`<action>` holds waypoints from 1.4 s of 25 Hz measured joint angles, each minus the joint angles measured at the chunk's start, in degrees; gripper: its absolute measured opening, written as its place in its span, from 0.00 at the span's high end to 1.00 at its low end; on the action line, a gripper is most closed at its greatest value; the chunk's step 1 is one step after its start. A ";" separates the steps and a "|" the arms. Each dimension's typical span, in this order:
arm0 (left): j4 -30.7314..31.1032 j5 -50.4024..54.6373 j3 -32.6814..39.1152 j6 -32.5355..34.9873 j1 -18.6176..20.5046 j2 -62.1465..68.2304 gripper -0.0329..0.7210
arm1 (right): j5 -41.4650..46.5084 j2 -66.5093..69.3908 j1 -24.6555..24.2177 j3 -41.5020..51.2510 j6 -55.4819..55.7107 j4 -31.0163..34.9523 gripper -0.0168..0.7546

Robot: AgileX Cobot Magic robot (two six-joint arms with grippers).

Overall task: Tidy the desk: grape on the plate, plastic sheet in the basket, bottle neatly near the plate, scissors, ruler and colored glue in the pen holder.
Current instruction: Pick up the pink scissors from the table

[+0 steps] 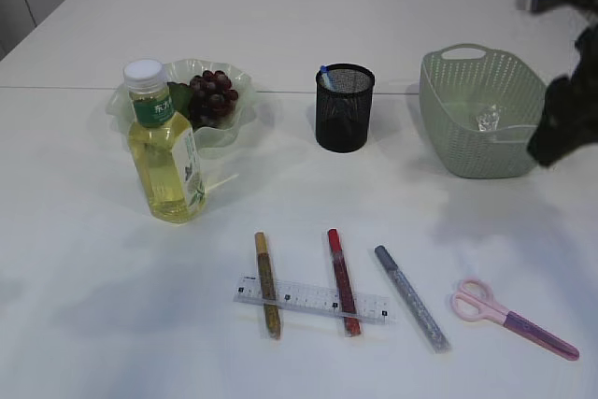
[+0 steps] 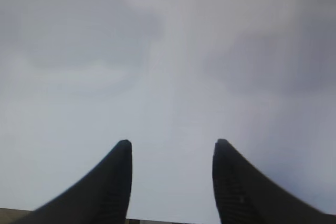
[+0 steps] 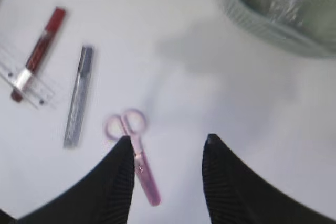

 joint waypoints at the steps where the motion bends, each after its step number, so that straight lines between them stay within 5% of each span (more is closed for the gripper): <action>1: 0.00 -0.13 0.00 0.00 0.00 0.00 0.48 | -0.57 -0.58 0.79 3.14 0.00 -0.54 0.53; 11: 1.86 -0.49 0.00 0.56 0.00 0.00 0.48 | -8.97 -1.64 10.07 22.17 -4.15 -6.69 0.52; 35: 2.12 -1.28 0.00 0.56 0.00 0.00 0.48 | -22.34 15.66 11.32 22.97 -3.12 -10.50 0.40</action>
